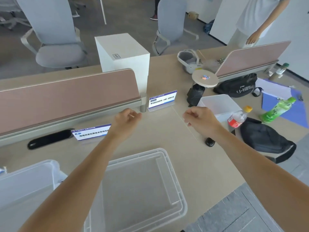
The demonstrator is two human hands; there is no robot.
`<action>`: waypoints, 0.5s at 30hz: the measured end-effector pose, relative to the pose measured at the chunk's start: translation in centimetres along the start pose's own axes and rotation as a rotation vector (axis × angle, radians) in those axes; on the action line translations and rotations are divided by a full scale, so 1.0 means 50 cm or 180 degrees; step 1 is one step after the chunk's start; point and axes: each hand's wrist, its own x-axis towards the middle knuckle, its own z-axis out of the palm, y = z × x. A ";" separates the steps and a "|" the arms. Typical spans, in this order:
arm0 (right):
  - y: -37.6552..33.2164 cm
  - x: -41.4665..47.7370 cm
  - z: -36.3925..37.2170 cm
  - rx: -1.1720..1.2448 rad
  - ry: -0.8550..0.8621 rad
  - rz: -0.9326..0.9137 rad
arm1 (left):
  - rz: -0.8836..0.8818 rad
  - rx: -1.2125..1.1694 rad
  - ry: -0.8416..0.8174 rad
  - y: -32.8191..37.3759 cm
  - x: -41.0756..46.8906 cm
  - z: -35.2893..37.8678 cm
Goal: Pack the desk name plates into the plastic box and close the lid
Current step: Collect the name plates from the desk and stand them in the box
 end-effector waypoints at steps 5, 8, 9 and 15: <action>0.064 0.153 0.021 0.0573 -0.0175 0.0091 | -0.0321 -0.0130 0.0296 0.008 0.084 0.062; 0.111 0.250 0.034 0.0932 -0.0274 0.0168 | -0.0505 -0.0349 0.0467 0.028 0.139 0.117; 0.126 0.283 0.036 0.0966 -0.0319 0.0190 | -0.0593 -0.0441 0.0512 0.033 0.159 0.138; 0.208 0.472 0.062 0.1080 -0.0301 0.0475 | -0.1095 -0.1174 0.0580 0.052 0.287 0.261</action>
